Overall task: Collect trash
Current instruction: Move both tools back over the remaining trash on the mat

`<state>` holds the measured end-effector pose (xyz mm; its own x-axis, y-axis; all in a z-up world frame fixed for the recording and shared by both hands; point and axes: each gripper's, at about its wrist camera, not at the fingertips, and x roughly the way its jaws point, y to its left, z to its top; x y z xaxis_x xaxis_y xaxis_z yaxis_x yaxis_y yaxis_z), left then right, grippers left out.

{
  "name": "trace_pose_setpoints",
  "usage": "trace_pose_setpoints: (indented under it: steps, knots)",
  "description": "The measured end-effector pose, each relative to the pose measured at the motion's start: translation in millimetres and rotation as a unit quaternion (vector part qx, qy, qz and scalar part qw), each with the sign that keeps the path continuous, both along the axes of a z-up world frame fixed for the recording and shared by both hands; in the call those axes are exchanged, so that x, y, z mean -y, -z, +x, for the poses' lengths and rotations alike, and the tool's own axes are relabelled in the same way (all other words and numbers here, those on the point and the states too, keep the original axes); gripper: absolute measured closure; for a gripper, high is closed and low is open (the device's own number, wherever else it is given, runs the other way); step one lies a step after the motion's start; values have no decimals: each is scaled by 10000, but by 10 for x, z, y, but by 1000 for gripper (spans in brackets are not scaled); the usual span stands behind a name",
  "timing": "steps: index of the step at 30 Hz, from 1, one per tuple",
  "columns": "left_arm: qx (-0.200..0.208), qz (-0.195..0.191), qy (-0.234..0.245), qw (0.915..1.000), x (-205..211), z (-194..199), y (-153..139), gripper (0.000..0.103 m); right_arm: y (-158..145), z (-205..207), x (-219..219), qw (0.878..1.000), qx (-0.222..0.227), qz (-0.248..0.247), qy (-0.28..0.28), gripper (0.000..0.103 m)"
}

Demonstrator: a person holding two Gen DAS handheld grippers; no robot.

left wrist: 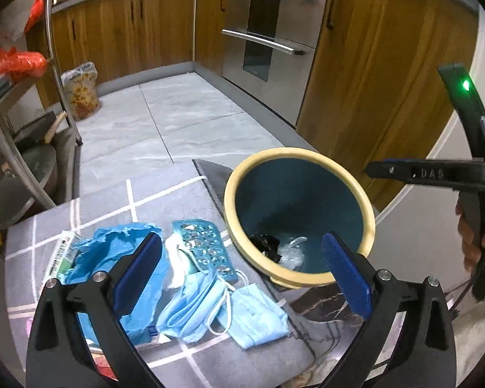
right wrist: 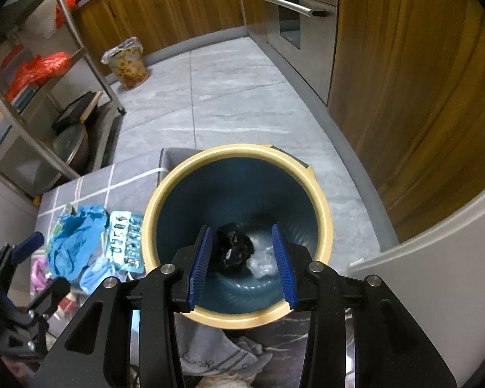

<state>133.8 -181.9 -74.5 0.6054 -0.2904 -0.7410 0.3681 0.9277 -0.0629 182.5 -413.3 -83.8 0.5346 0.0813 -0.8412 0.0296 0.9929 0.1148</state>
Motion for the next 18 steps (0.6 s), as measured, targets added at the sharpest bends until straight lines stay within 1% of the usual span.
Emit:
trace_pose_setpoints:
  steps: [2,5,8,11,14,18]
  knots:
    - [164,178,100,9997,11,-67,-6,5,-26,-42,12,10000,50,-12,57,61]
    - [351,393,360,9980,11,-132,-6,5,-61,-121,-14,9998,141,-88,100,57]
    - [429,519,487,9965,-81,-225,-11,5,-100,-176,-51,9997,216,-123,64,55]
    - [784,683,381,9939,-203,-339,-77,5,-161,-227,-119,9994,327,-80,37,53]
    - [935,505,241,9940,-408,-411,-170,6,-220,-268,-239,9990,446,-94,14,46]
    - [967,548,-73,9938,-658,-424,-170,6,-279,-323,-530,9975,669,-150,-178,30]
